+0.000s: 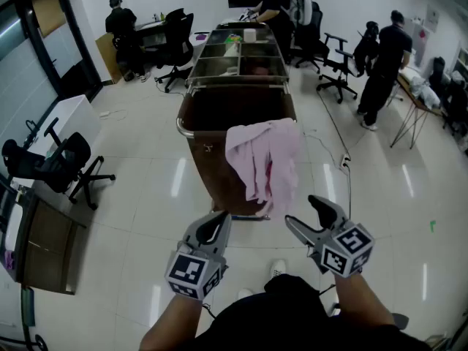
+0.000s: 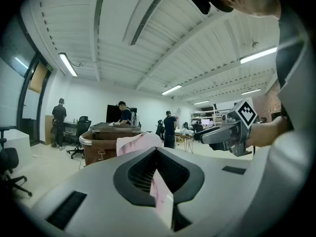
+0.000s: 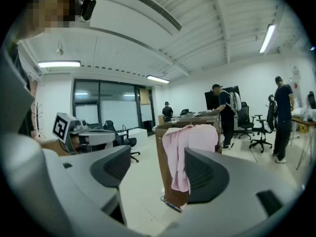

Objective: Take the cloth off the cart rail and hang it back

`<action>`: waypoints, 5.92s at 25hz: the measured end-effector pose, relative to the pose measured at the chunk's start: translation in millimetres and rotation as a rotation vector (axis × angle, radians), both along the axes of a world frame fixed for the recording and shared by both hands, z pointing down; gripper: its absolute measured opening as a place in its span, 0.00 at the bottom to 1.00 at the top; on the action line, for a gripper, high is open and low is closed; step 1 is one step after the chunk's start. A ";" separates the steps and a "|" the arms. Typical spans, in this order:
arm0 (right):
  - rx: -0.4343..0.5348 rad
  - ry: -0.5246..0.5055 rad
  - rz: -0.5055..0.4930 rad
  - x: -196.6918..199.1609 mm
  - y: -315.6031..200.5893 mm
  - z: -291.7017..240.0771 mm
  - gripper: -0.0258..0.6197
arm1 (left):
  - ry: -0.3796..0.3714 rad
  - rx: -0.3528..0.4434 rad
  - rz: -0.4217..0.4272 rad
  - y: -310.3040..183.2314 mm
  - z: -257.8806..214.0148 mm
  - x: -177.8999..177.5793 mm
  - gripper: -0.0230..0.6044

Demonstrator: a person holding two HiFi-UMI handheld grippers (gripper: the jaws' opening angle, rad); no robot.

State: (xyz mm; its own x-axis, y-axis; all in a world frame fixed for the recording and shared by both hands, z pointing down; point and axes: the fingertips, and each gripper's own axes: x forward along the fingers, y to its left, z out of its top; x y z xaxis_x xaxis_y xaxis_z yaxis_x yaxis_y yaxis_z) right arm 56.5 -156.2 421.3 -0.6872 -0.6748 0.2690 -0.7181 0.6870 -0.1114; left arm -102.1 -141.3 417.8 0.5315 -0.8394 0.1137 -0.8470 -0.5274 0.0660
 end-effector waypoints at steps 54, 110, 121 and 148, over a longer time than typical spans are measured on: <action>-0.022 -0.423 0.198 1.6 -212.2 -72.7 0.22 | -0.008 -0.023 -0.134 -22.8 8.8 -31.8 0.04; -0.024 -0.442 0.194 212.0 -1.8 -43.8 0.22 | 0.034 0.017 0.078 -4.6 -23.4 133.3 0.04; -0.139 -0.435 0.063 161.2 -16.8 1.7 0.22 | 0.058 -0.047 0.007 -0.2 -0.2 118.4 0.04; -0.076 -0.374 -0.080 81.7 -5.5 -37.0 0.22 | -0.008 0.022 -0.099 0.3 -10.4 48.1 0.04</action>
